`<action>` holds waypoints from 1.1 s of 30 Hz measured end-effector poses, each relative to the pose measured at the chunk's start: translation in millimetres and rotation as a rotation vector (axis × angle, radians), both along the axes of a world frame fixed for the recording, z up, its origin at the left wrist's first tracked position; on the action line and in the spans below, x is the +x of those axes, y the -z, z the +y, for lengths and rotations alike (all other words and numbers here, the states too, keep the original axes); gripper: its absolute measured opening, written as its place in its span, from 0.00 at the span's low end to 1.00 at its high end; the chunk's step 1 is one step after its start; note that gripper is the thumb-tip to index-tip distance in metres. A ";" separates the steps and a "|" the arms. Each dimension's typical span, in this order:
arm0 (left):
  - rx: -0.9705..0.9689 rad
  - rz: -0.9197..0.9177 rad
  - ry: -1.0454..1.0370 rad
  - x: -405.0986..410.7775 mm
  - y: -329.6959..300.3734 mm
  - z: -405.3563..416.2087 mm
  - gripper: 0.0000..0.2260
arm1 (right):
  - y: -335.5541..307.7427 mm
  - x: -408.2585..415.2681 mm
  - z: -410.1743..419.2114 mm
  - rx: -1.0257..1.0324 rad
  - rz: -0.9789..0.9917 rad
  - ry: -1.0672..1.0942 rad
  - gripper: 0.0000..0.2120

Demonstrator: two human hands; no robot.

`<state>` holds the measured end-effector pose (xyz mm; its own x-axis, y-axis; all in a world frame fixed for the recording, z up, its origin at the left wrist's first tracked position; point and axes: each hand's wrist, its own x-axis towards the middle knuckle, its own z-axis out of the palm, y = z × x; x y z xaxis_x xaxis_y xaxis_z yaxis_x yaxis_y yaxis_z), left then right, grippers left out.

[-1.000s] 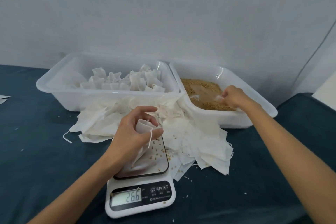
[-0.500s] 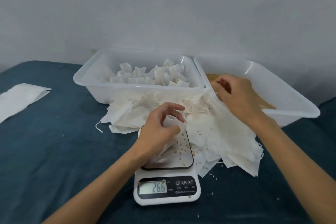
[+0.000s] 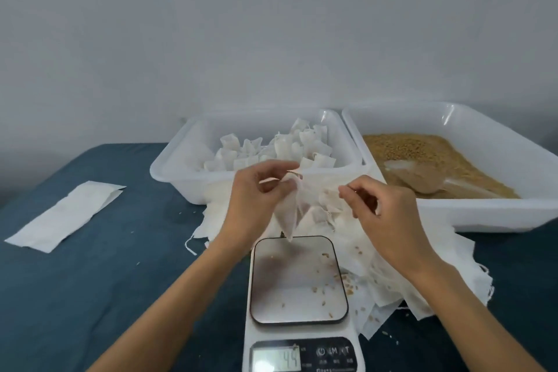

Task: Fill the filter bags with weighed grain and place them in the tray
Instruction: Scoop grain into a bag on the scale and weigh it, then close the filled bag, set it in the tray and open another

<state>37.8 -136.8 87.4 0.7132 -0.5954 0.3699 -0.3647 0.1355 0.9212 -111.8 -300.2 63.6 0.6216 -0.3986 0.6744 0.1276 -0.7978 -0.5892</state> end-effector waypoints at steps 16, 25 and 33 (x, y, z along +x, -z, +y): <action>0.815 -0.354 0.042 134.8 -43.7 -81.5 0.20 | 4.3 -0.5 -4.4 0.048 -0.038 -0.002 0.09; 0.957 -0.174 0.191 118.8 -45.3 -85.3 0.12 | 0.5 -2.3 -1.9 0.075 -0.056 -0.003 0.10; 0.632 -0.131 0.246 132.6 -57.5 -71.3 0.05 | 0.1 -2.1 -2.2 0.078 -0.050 0.003 0.11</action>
<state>170.4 -208.1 144.9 0.5027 -0.8640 -0.0273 -0.5061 -0.3198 0.8010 -113.9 -302.4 63.5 0.5865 -0.4530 0.6714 0.1557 -0.7505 -0.6423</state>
